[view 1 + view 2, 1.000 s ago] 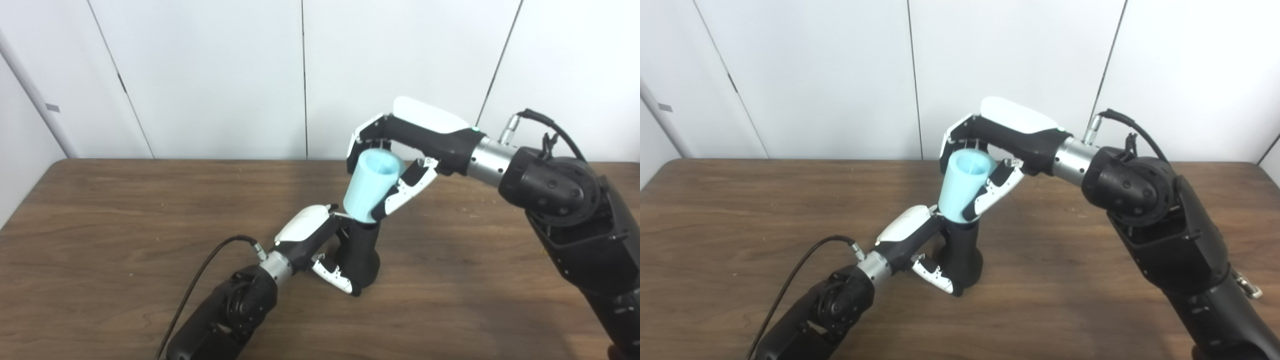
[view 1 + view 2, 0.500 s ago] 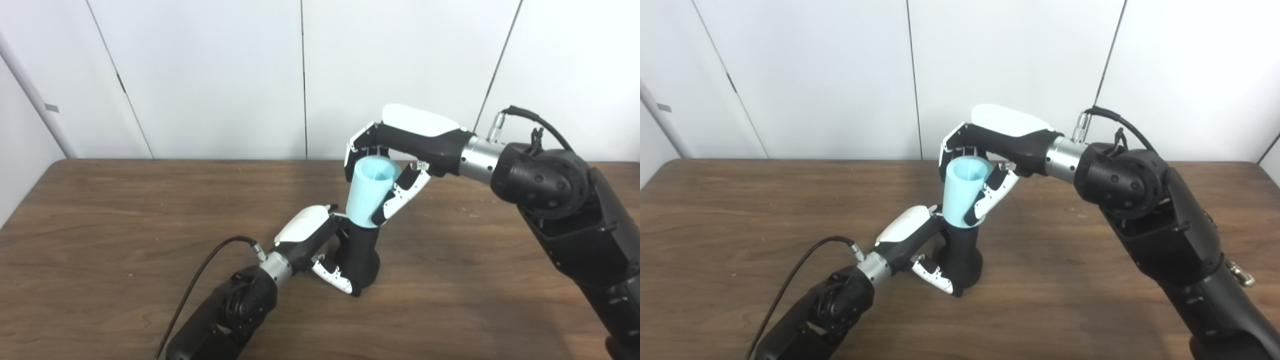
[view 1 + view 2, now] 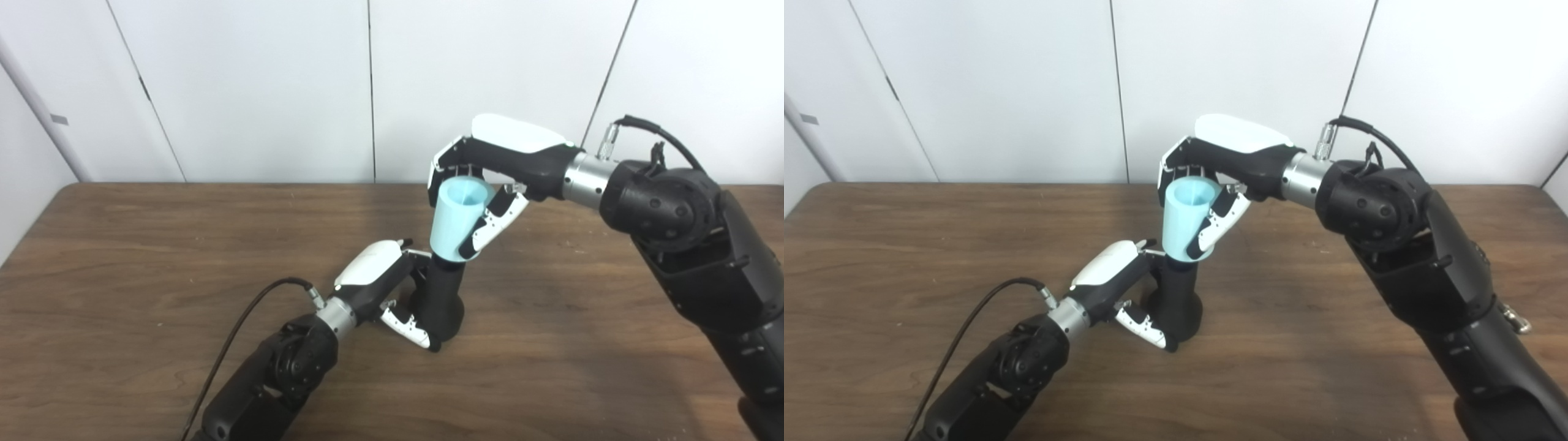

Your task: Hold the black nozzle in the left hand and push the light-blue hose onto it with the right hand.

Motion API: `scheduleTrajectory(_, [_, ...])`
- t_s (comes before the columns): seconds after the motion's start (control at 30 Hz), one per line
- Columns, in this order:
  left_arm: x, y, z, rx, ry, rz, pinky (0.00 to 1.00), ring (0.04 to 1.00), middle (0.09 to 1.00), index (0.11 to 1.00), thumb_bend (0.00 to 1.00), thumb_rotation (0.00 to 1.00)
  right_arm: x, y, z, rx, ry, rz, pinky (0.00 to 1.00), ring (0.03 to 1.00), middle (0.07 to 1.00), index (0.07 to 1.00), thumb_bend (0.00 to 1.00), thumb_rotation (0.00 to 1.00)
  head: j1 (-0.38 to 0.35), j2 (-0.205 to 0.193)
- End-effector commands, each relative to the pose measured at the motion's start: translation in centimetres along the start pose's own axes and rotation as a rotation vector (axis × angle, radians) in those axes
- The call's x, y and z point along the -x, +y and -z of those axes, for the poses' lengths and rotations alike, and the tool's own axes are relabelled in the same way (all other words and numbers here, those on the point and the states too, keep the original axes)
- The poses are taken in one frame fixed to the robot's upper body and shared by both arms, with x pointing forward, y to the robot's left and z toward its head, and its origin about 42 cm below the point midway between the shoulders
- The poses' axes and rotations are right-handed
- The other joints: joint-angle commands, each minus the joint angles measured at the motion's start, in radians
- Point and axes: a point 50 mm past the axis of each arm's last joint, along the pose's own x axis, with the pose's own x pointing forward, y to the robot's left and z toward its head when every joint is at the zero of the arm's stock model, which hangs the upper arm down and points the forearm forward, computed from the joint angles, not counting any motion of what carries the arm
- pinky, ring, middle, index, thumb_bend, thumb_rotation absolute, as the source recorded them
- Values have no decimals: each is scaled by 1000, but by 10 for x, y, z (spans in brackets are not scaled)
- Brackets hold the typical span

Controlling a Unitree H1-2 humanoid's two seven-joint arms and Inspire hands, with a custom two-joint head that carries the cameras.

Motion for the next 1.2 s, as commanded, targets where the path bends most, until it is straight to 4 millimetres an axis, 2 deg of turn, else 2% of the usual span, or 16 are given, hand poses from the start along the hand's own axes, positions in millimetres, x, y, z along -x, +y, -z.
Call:
scheduleTrajectory(0.0, [16,-38,17,18,102,188,1000,614,469,493,526,0,-1,-27,-10,58,-36,73,346,446,499,491,501,0,1,0])
scheduleTrajectory(0.3, [16,-37,16,20,107,190,1000,614,466,495,526,0,-2,0,-9,21,-13,61,350,442,503,488,501,0,-1,9])
scheduleTrajectory(0.63, [16,-34,16,21,108,190,1000,614,464,496,526,0,-3,18,-8,-19,-4,27,336,436,513,498,499,0,-2,14])
scheduleTrajectory(1.17, [16,-32,16,14,106,187,1000,614,463,496,526,0,1,27,-4,-28,13,2,334,438,513,497,499,0,-6,27])
